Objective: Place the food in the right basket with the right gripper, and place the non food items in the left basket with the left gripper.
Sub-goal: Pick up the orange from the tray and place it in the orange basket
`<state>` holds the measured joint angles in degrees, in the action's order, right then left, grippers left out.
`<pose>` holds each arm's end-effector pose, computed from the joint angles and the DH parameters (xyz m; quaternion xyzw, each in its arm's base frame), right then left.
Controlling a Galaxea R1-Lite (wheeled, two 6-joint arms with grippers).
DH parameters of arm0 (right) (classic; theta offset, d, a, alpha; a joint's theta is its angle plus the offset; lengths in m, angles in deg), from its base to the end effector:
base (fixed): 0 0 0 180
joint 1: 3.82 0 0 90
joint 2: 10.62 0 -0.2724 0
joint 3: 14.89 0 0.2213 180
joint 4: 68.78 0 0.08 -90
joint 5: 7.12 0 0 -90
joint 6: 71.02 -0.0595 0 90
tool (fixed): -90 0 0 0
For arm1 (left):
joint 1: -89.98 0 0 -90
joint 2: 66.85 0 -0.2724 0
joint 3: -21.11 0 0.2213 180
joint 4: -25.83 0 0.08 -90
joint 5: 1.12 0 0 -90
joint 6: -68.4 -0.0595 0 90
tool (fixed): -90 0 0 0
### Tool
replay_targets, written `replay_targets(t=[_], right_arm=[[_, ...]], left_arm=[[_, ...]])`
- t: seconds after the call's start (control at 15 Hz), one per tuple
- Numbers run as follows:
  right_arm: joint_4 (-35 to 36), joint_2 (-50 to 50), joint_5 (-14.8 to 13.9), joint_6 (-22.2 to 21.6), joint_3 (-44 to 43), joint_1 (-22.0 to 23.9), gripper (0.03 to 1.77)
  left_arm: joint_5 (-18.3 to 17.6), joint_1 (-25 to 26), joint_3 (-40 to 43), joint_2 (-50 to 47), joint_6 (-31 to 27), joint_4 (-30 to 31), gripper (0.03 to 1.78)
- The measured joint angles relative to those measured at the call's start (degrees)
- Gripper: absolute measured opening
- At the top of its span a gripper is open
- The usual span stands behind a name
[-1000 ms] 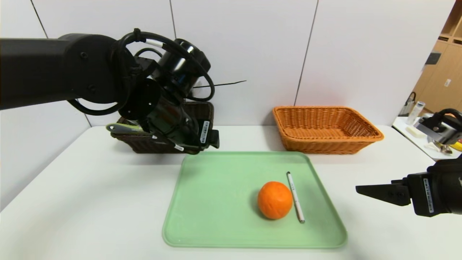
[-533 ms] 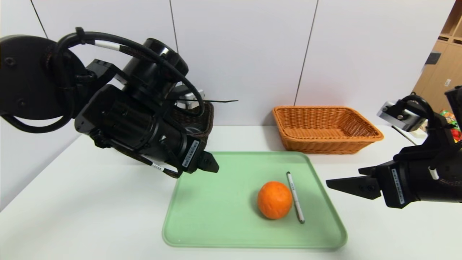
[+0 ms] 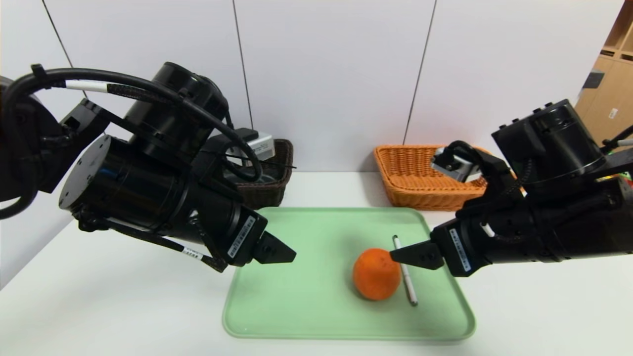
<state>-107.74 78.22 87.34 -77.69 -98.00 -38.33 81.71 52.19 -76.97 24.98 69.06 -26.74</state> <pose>0.2559 0.1816 0.1523 -0.0477 0.3845 0.2866 0.8762 0.2521 -0.2048 0.1958 0.0990 0.3814 -0.3494 0.8501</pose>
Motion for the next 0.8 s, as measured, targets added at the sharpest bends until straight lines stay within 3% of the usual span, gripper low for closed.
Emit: replay_targets(t=[0.2, 0.67, 0.8], right_arm=[[0.0, 3.9, -3.0, 0.1, -2.1, -1.9, 1.70], [-0.1, 9.0, -3.6, 0.0, -2.9, -4.4, 1.70], [0.0, 10.7, -5.5, 0.1, -2.9, -5.6, 1.70]], left_arm=[[-3.0, 0.0, 1.0, 0.0, -1.4, 1.3, 1.69], [-3.2, 0.0, 1.1, 1.1, -2.2, 2.4, 1.69], [-3.1, 0.0, 1.1, 1.4, -2.1, 2.4, 1.69]])
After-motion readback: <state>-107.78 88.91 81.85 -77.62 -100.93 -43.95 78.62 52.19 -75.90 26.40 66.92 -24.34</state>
